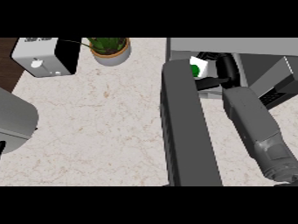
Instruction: Pick up the milk, place it into the microwave and close the microwave
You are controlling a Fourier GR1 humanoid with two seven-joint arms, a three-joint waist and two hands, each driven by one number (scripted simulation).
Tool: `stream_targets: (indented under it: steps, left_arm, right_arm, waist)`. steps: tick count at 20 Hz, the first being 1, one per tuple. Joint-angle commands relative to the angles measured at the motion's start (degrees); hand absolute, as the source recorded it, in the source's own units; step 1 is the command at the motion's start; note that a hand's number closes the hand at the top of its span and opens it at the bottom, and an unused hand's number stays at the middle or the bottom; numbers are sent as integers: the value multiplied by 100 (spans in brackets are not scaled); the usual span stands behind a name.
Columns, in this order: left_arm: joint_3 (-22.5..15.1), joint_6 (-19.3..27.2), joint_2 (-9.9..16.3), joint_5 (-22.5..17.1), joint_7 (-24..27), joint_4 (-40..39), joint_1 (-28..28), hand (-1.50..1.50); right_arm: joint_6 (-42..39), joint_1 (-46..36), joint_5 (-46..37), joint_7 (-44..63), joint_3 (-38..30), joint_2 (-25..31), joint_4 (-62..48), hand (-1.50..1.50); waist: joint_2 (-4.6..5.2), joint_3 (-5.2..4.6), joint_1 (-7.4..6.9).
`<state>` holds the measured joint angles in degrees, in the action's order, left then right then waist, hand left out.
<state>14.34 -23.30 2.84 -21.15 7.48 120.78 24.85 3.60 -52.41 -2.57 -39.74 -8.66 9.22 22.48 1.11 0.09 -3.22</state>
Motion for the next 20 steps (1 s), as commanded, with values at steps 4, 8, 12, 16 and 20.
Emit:
stream_targets:
  steps: [4, 8, 12, 16, 20]
  left_arm:
    - [53, -139, 155, -101, 8, -332, -328, -150]
    - [-84, -121, 88, 8, 19, -118, -361, -150]
    - [-155, -73, 54, 88, -36, -238, -444, -150]
    - [-223, -46, 28, 216, 11, -64, -497, -150]
    - [-228, -25, 95, 350, -9, -173, -636, -150]
  right_arm:
    - [234, -731, -134, -278, -196, 389, -808, 150]
    - [801, -1009, -413, -242, -53, 408, -1036, 150]
    - [1186, -1167, -446, -26, -104, 332, -1323, 150]
    - [1743, -1263, -218, 85, -418, 440, -1390, 150]
    - [2316, -1278, -197, 61, -519, 598, -1430, 150]
  waist:
    - [110, 3, -179]
    - [149, 4, -316]
    - [189, 4, -399]
    - [246, 13, -527]
    - [322, 15, -575]
